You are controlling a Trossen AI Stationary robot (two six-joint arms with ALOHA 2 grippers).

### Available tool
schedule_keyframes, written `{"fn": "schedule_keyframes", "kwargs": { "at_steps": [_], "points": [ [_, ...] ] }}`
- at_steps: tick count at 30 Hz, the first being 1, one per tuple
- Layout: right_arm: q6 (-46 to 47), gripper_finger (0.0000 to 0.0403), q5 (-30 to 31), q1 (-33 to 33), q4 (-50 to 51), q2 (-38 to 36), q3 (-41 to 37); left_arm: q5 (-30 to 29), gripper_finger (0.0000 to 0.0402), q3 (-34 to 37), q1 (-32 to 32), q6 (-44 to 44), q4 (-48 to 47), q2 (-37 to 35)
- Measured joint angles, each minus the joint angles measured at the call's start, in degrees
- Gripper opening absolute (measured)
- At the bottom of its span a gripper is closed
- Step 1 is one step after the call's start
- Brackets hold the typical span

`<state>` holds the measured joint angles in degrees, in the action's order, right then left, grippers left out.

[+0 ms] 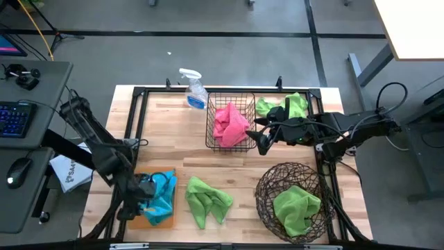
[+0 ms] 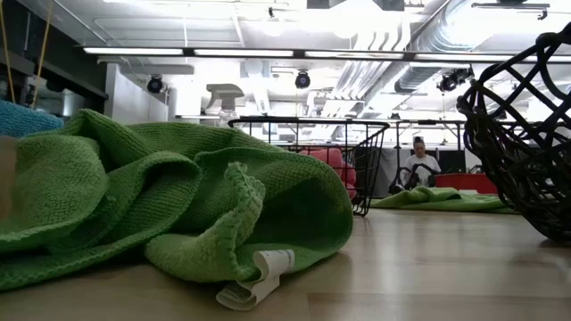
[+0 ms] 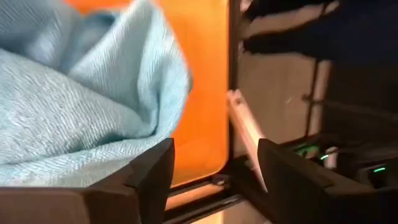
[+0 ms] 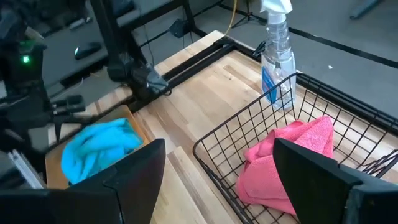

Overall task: Sort microfiber towel by color & place in baskets
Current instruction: Put the green towel into the black woven basket

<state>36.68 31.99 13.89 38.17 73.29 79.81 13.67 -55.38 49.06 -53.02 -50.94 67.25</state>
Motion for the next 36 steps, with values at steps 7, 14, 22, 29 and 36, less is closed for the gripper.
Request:
{"fn": "schedule_keyframes", "kwargs": {
  "at_steps": [7, 14, 22, 29, 36],
  "points": [
    [1.78, 0.0293, -8.37, 0.0, -8.0, 9.53, 0.12, -14.41, 0.0229, -5.41, -10.27, 3.92, 3.19, -4.55],
    [-0.98, 0.0293, -27.67, 1.55, -23.68, 25.86, 0.04, -22.87, 0.023, -8.0, -23.28, 15.17, 8.28, -10.32],
    [-0.53, 0.0293, -30.88, 3.25, -27.7, 37.52, -0.04, -38.81, 0.023, -8.0, -27.82, 20.75, 13.39, -15.38],
    [-0.97, 0.0293, -31.93, 5.17, -29.43, 42.77, -0.04, -39.21, 0.023, -7.98, -27.69, 23.26, 19.17, -14.93],
    [-1.61, 0.0267, -31.38, 6.09, -29.72, 46.55, -0.04, -41.46, 0.023, -7.97, -27.68, 23.29, 19.49, -14.19]
  ]
}}
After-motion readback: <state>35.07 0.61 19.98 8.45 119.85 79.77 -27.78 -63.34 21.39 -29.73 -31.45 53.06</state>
